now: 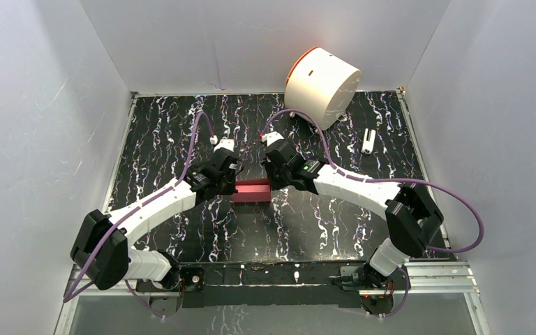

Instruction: Fold the paper box

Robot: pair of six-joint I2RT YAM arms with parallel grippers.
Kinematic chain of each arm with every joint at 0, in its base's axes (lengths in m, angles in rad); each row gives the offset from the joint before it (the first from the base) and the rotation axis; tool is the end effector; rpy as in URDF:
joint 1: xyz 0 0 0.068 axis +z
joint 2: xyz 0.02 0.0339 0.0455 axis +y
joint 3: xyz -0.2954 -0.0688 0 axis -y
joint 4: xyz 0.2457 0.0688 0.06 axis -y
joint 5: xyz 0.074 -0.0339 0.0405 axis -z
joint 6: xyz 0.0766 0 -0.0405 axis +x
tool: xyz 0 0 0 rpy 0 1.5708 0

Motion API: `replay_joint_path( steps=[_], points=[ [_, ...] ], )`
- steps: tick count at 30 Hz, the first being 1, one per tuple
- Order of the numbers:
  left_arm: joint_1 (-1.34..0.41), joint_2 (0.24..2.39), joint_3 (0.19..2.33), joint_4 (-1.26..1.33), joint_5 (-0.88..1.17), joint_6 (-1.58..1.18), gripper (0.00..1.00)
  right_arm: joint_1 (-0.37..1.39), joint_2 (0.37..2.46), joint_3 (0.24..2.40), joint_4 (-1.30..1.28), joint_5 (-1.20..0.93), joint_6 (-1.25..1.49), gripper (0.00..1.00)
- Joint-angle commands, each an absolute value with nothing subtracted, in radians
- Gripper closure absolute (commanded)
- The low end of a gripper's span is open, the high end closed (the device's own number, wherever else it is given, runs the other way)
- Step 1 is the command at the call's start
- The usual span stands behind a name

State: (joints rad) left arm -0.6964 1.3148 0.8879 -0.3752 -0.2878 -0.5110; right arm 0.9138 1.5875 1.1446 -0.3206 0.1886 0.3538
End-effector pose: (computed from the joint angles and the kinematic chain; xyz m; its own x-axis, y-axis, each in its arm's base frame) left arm 0.2412 -0.1733 0.2462 -0.7078 -0.0195 -0.7062 0.1348 0.9775 -0.1620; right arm 0.2437 0.2925 0.2546 -0.6370 -0.2686 -0.7226 -0.5057 0.8531 0.1287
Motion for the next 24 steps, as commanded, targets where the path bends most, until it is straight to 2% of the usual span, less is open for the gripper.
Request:
replay_joint_path(
  steps=[1, 5, 24],
  points=[
    [-0.712, 1.338, 0.874, -0.448, -0.230, -0.526, 1.00, 0.922, 1.599, 1.200, -0.275, 0.155, 0.418, 0.97],
    [-0.712, 1.338, 0.871, -0.444, -0.224, -0.529, 1.00, 0.925, 1.601, 1.204, -0.278, 0.162, 0.430, 1.00],
    [-0.713, 1.320, 0.845, -0.426, -0.213, -0.544, 1.00, 0.939, 1.600, 1.147, -0.284, 0.192, 0.437, 1.00]
  ],
)
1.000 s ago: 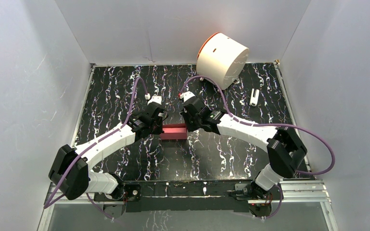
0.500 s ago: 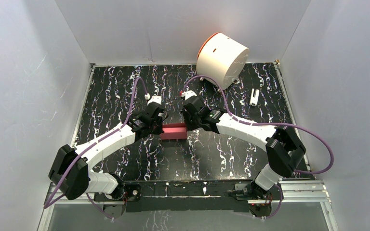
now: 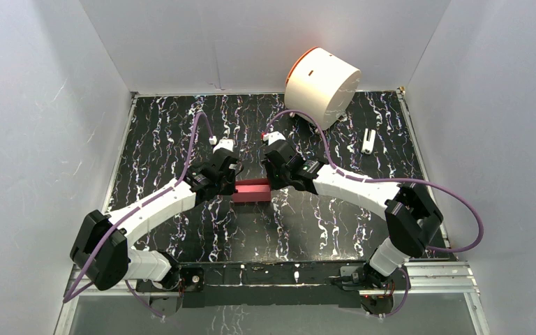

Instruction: Fold the paper box

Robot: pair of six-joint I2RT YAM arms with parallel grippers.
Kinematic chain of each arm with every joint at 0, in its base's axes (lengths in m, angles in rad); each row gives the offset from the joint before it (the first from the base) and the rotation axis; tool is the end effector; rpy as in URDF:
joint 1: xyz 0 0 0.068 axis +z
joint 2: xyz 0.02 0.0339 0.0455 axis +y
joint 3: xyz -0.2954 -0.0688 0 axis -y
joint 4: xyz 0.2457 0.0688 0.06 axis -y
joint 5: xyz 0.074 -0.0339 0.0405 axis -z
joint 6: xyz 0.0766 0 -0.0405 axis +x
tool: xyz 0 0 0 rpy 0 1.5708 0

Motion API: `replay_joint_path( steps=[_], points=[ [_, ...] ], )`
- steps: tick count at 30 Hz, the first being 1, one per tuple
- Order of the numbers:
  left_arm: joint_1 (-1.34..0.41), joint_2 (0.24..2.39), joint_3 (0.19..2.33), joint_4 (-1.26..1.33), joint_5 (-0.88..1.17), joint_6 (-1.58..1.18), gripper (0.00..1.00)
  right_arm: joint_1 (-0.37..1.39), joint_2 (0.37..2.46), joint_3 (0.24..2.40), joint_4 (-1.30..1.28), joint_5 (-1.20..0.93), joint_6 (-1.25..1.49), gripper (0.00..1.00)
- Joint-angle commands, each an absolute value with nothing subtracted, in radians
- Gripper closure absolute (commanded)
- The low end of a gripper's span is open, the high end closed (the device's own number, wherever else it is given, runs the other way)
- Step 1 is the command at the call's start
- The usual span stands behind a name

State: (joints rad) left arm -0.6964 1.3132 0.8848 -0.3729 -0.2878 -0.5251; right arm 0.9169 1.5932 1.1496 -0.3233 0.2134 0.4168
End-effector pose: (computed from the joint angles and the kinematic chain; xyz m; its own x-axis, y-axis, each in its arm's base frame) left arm 0.2408 -0.1730 0.2458 -0.7092 -0.0336 -0.7042 0.1249 0.9771 -0.1724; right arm 0.2449 0.2929 0.2543 -0.6624 -0.2139 -0.7179 -0.4536 0.8772 0.1571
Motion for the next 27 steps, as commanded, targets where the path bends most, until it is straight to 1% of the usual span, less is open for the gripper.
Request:
replay_joint_path(
  steps=[1, 27],
  points=[
    [-0.713, 1.318, 0.844, -0.425, -0.213, -0.544, 1.00, 0.939, 1.600, 1.143, -0.284, 0.189, 0.439, 1.00],
    [-0.713, 1.277, 0.790, -0.389, -0.205, -0.567, 1.00, 0.961, 1.573, 1.066, -0.301, 0.238, 0.417, 1.00]
  ],
)
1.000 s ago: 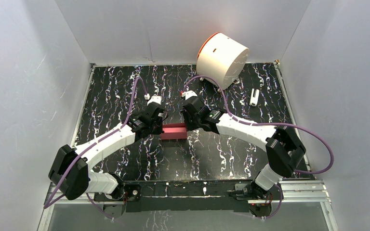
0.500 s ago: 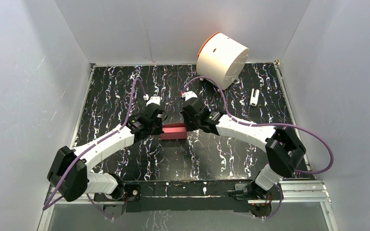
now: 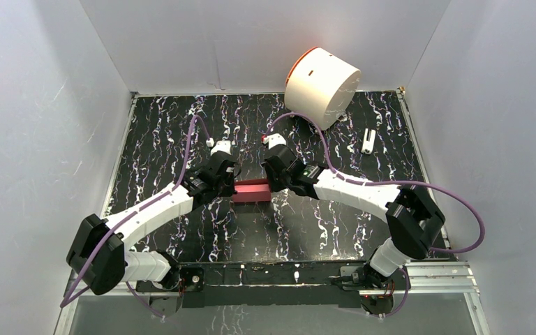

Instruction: Fold the paper box

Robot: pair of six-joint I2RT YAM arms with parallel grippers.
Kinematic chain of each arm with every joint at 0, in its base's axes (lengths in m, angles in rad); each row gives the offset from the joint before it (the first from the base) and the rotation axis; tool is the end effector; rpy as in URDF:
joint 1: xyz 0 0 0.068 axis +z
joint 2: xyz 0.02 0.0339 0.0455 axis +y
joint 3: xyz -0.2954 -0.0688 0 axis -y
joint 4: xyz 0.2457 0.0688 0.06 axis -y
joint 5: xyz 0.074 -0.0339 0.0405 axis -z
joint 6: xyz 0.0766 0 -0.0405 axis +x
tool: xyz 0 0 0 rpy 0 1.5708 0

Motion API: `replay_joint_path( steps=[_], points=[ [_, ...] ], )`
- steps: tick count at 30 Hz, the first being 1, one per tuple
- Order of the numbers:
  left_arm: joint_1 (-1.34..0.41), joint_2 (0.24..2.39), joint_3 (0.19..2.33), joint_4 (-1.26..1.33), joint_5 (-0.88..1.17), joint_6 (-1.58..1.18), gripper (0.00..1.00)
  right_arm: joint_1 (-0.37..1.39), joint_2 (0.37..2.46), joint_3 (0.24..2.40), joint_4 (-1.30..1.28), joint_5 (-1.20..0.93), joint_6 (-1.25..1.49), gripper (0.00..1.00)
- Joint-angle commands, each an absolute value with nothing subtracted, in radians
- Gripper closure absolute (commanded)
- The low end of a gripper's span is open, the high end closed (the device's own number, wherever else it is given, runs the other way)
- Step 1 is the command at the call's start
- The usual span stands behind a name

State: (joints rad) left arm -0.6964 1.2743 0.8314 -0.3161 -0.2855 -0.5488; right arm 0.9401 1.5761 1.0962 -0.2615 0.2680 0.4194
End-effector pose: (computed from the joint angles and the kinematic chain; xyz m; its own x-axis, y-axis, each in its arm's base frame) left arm 0.2351 -0.1685 0.2434 -0.6897 -0.0757 -0.7201 0.1160 0.9701 -0.2131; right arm 0.2383 0.2919 0.2488 -0.6340 -0.2023 -0.7464 -0.4439 0.8855 0.1370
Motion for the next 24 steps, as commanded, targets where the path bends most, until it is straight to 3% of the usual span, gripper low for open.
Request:
replay_joint_path(
  steps=[1, 24],
  points=[
    [-0.713, 1.275, 0.788, -0.388, -0.204, -0.568, 1.00, 0.962, 1.574, 1.066, -0.300, 0.234, 0.416, 1.00],
    [-0.712, 1.192, 0.638, -0.266, -0.201, -0.604, 1.00, 1.008, 1.574, 0.920, -0.130, 0.245, 0.359, 1.00]
  ],
)
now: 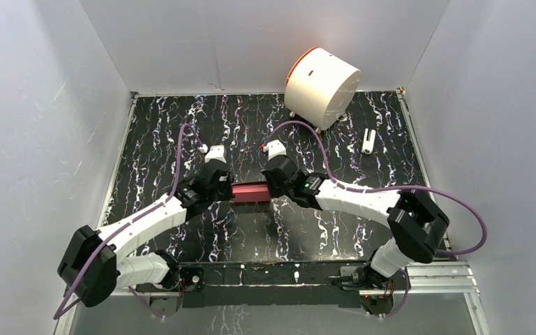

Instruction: Fold the paper box

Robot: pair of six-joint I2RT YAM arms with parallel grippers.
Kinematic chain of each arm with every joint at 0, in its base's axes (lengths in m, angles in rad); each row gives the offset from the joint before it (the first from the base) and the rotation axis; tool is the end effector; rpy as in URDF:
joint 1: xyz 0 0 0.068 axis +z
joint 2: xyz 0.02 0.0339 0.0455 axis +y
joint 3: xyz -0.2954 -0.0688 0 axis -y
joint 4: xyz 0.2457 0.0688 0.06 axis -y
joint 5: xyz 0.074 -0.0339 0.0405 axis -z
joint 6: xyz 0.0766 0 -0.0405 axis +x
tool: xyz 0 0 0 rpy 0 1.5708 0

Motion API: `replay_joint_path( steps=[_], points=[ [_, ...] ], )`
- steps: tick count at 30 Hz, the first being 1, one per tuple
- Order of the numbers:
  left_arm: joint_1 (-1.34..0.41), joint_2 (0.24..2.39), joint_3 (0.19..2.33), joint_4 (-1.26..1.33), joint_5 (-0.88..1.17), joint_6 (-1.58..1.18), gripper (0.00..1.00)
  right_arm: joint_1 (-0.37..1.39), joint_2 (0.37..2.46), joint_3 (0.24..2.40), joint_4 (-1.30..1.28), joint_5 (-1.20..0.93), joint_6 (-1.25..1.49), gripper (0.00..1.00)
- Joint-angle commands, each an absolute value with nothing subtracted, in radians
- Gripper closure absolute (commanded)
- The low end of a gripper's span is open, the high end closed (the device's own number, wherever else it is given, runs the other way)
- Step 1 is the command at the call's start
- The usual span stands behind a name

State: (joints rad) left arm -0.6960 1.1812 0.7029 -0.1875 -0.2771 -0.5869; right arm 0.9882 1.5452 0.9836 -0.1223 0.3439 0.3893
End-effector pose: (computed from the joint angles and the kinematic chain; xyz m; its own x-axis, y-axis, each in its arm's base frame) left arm 0.2204 -0.1568 0.2357 -0.6448 -0.1554 -0.7484 0.1135 0.9488 -0.2948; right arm 0.2227 0.2911 0.2364 -0.5654 -0.2087 -0.7980 -0.4624 0.8814 0.0971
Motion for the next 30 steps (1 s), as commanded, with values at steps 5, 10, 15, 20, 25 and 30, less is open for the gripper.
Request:
replay_joint_path(
  steps=[5, 10, 15, 20, 25, 30],
  points=[
    [-0.713, 1.192, 0.630, -0.265, -0.223, -0.600, 1.00, 1.007, 1.497, 0.923, -0.086, 0.211, 0.325, 0.89],
    [-0.715, 1.193, 0.628, -0.265, -0.230, -0.597, 1.00, 0.999, 1.413, 0.927, -0.011, 0.185, 0.361, 0.57],
    [-0.716, 1.191, 0.628, -0.265, -0.234, -0.594, 1.00, 0.970, 1.391, 0.952, 0.035, 0.218, 0.410, 0.38],
    [-0.717, 1.190, 0.630, -0.264, -0.237, -0.594, 1.00, 0.928, 1.424, 0.965, 0.037, 0.270, 0.493, 0.35],
    [-0.718, 1.189, 0.627, -0.264, -0.241, -0.594, 1.00, 0.909, 1.461, 0.949, 0.079, 0.284, 0.551, 0.37],
    [-0.719, 1.193, 0.629, -0.261, -0.241, -0.595, 1.00, 0.908, 1.503, 0.925, 0.099, 0.262, 0.574, 0.48]
  ],
)
